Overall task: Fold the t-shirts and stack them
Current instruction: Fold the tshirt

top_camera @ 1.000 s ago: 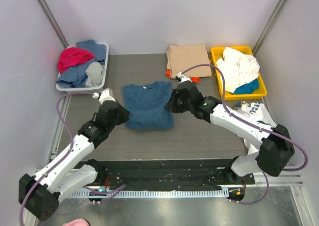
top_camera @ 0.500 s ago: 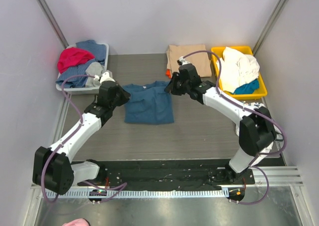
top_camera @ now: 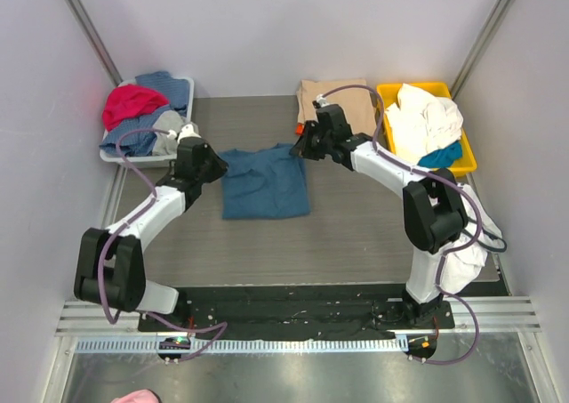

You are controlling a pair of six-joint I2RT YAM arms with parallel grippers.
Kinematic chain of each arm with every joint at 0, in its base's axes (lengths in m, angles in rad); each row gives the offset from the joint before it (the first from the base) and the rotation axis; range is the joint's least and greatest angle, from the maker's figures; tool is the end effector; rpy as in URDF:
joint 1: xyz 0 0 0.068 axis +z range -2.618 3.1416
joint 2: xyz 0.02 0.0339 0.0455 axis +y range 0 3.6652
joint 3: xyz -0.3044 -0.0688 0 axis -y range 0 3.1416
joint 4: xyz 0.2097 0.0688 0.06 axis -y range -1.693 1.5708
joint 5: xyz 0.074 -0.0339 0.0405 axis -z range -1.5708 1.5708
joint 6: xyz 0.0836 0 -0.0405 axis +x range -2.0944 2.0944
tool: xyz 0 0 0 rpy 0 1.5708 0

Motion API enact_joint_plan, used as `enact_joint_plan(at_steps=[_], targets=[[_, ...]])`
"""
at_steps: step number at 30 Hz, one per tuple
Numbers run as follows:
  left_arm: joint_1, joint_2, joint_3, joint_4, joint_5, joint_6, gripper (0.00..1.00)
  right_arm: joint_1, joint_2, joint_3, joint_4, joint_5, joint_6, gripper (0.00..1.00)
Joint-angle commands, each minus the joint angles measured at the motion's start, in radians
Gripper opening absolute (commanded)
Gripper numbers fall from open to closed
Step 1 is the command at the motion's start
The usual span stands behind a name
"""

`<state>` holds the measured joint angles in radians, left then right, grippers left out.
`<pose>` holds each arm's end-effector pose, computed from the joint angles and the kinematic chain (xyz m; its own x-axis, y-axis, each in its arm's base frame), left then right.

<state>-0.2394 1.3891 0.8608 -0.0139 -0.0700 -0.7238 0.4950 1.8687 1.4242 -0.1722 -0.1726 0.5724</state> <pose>0.3037 -0.0681 0.2778 -0.4937 -0.5595 -0.6657 -0.1984 0.8178 -0.5402 0.3909 0.2274 0.2781 -0.7481 0.2026 -0.6320 -0.2214 0.8216 0.5254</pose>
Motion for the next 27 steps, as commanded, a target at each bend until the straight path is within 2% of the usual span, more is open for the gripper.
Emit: enact_joint_plan(at_steps=[1,11,24,25,26,27], targets=[[0.018,0.100,0.084,0.112,0.042,0.030,0.00,-0.029,0.040,0.087,0.059,-0.030,-0.014,0.01],[0.055,0.281,0.170,0.193,0.110,0.012,0.00,-0.076,0.178,0.196,0.060,-0.082,-0.016,0.01],[0.129,0.356,0.221,0.226,0.159,0.009,0.00,-0.119,0.362,0.373,0.079,-0.163,-0.006,0.01],[0.132,0.378,0.227,0.233,0.162,0.014,0.00,-0.124,0.377,0.381,0.091,-0.174,-0.005,0.05],[0.137,0.390,0.233,0.239,0.164,0.020,0.13,-0.130,0.389,0.387,0.132,-0.197,-0.005,0.15],[0.149,0.405,0.242,0.249,0.144,0.026,0.27,-0.136,0.402,0.400,0.157,-0.209,-0.002,0.34]])
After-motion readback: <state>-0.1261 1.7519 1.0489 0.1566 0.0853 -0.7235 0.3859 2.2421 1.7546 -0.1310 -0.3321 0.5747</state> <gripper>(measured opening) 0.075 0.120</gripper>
